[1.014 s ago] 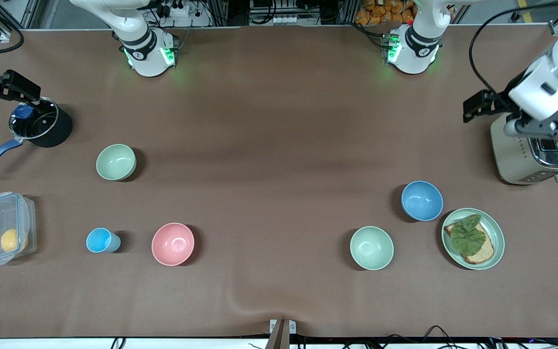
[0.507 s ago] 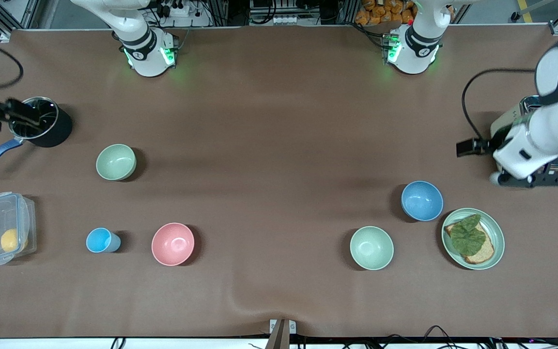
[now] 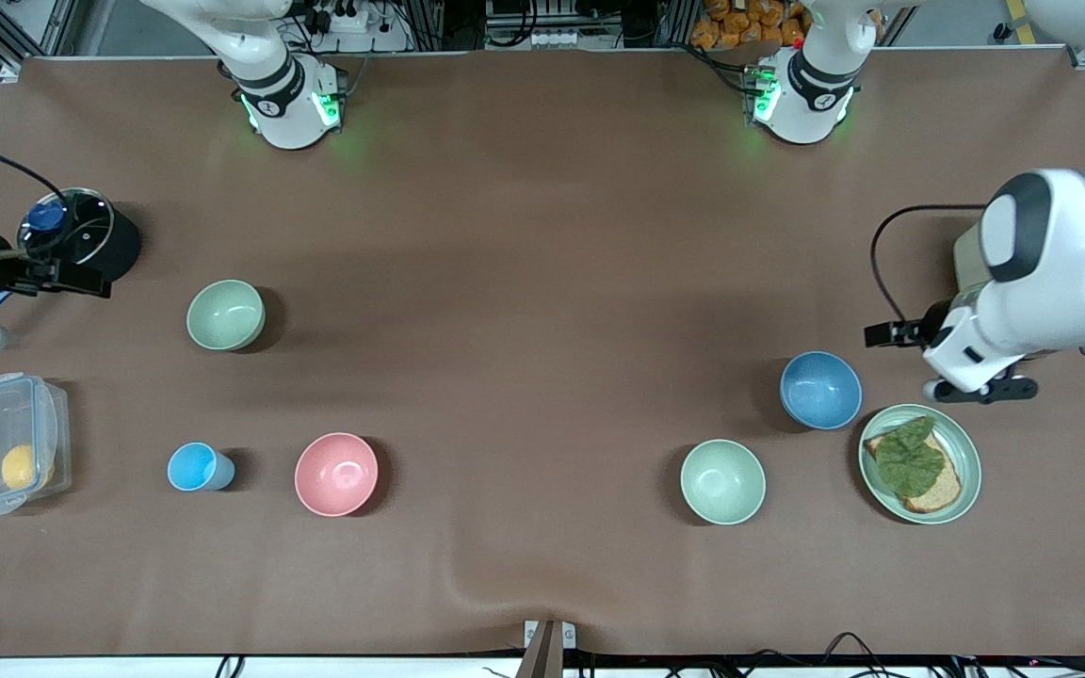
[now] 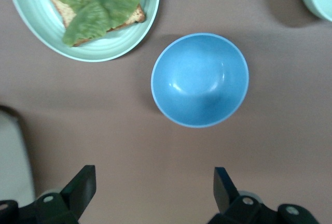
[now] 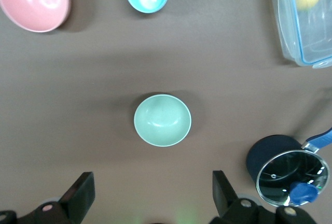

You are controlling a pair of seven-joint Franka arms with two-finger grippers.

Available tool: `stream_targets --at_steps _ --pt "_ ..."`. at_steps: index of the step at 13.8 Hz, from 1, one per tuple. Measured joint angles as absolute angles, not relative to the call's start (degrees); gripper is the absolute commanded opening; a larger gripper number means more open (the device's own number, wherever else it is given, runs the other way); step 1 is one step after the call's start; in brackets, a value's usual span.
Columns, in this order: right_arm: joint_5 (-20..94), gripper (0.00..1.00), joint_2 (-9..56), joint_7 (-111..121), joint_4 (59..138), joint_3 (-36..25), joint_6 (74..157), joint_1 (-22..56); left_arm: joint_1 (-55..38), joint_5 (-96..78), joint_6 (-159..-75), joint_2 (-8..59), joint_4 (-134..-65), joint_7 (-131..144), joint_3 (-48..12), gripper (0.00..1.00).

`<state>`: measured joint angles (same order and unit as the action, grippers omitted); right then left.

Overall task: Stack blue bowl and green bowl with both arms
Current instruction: 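Move the left gripper toward the blue bowl while the right gripper reaches green, then grasp both bowls, blue with the left gripper, green with the right gripper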

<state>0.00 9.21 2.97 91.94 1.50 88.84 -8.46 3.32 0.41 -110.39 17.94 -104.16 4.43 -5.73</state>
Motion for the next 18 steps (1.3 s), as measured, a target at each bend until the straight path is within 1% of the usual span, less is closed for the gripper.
stream_targets --at_steps 3,5,7,10,13,15,16,17,18 --pt "0.7 1.0 8.9 3.8 96.9 1.5 94.2 -10.1 3.3 0.4 -116.5 24.2 -104.8 4.4 -5.7 1.0" --pt "1.2 1.0 8.1 3.9 101.9 1.5 99.6 -10.1 3.4 0.4 -119.4 27.8 -104.8 4.4 -5.6 1.0" --pt "1.3 1.0 7.3 5.8 107.8 1.6 105.9 -10.1 3.6 0.4 -120.5 29.7 -104.7 4.4 -5.6 1.0" --pt "1.3 1.0 6.5 13.1 117.8 1.5 117.2 -10.9 4.1 0.4 -121.2 30.6 -104.7 4.4 -5.5 1.0" --pt "1.3 1.0 6.3 16.3 125.1 1.5 124.8 -12.3 4.5 0.4 -122.9 31.7 -104.7 4.4 -5.5 0.39" --pt "1.3 0.94 6.2 17.2 129.6 1.6 130.4 -12.4 4.5 0.4 -123.3 32.3 -104.7 4.4 -5.6 0.04" --pt "1.3 0.87 6.2 17.8 132.1 1.6 133.7 -12.4 4.5 0.4 -123.5 32.6 -104.7 4.4 -5.6 0.0" --pt "1.3 0.79 6.2 18.2 134.3 1.6 136.8 -12.4 4.5 0.4 -123.6 32.7 -104.6 4.4 -5.6 0.0" --pt "1.3 0.76 6.2 18.4 136.3 1.7 139.5 -12.4 4.5 0.4 -123.7 32.8 -104.6 4.4 -5.7 0.0"
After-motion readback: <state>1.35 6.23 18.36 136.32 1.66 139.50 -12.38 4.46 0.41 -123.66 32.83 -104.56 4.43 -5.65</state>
